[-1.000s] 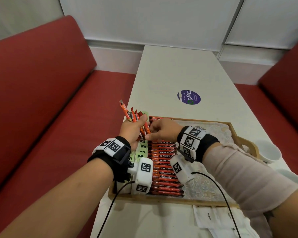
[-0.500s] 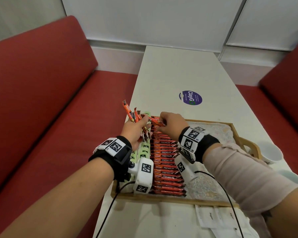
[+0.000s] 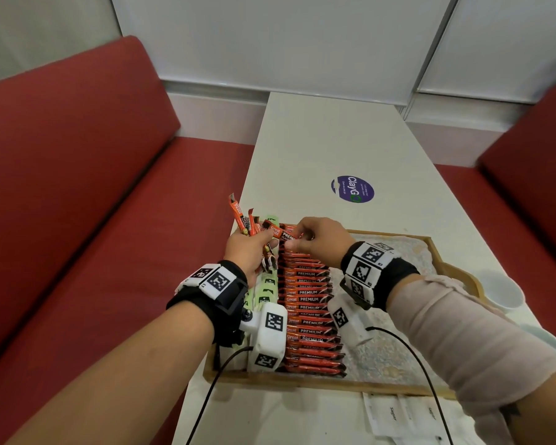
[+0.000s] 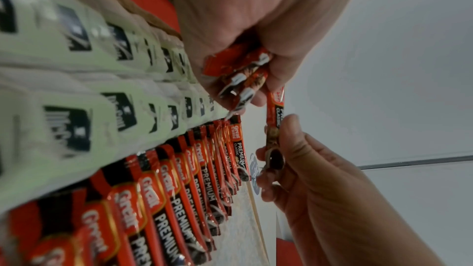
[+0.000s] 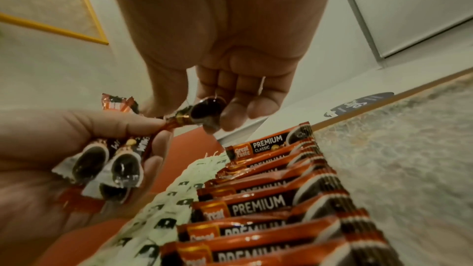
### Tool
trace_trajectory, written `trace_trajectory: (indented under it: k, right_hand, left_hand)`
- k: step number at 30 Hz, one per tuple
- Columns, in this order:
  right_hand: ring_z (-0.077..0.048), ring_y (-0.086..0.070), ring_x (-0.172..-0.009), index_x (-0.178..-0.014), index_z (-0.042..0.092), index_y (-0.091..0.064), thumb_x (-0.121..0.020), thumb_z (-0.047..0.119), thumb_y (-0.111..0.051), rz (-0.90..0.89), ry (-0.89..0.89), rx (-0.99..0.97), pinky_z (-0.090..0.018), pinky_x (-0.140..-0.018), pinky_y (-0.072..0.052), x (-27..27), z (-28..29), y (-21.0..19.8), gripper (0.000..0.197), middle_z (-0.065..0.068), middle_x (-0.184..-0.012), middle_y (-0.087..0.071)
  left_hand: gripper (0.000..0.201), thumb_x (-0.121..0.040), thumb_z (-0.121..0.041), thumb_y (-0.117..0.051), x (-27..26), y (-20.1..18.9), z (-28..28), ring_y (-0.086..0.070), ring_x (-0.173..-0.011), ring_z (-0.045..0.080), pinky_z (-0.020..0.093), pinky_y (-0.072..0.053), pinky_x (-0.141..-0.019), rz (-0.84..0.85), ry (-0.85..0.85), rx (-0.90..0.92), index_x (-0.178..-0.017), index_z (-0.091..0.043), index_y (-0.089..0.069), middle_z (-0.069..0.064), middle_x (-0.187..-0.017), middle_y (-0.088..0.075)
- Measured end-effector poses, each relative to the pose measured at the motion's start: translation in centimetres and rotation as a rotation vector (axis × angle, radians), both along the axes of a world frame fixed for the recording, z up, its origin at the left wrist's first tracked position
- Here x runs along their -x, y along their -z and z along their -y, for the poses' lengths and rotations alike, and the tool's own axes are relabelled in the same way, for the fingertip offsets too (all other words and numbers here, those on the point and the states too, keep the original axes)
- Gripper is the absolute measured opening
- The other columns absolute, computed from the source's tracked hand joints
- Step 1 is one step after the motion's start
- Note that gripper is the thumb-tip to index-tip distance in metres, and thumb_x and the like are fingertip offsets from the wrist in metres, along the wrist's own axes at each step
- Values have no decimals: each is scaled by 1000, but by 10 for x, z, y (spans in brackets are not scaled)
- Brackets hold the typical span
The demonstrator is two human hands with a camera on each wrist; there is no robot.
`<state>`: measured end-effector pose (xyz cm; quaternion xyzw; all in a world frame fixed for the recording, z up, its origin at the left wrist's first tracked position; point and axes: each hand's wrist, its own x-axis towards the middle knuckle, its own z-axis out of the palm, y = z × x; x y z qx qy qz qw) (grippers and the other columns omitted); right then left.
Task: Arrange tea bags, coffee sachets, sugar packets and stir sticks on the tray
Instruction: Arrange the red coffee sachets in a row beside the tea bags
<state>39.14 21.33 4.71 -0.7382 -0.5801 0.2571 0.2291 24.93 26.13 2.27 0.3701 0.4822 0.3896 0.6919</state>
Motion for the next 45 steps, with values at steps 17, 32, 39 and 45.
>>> trace_trajectory:
  k: [17,32,39,45]
  right_hand:
    - [-23,-61,-96,-96,12,-66,-87,12,-63,268,211,118,-26,-75,-42,-22,-17,8,9,-6,-102,-67]
    - [-27,-57,-101,-103,15,-66,-86,21,-67,387,202,173,-29,-82,-40,-23,-25,17,18,-8,-115,-51]
    - [-22,-56,-92,-102,16,-62,-89,32,-62,295,167,61,-28,-78,-41,-15,-20,8,21,-2,-105,-50]
    - [-15,-56,-84,-101,13,-67,-94,40,-51,74,-73,67,-27,-75,-40,11,-10,-5,32,0,-89,-63]
  left_hand:
    - [11,-92,-9,-60,-1,6,-9,-62,-75,13,42,-51,-86,6,3,0,-89,-19,-57,1,-85,-60]
    - [8,-91,-12,-62,0,11,-13,-60,-81,18,50,-49,-96,-8,49,-7,-91,-19,-60,2,-81,-61]
    - [3,-88,-18,-67,0,7,-10,-61,-88,26,50,-51,-92,-57,35,-20,-89,-20,-66,3,-83,-65]
    - [22,-87,-19,-68,-4,-2,-4,-67,-94,29,43,-55,-82,-66,37,-35,-107,-13,-63,9,-97,-70]
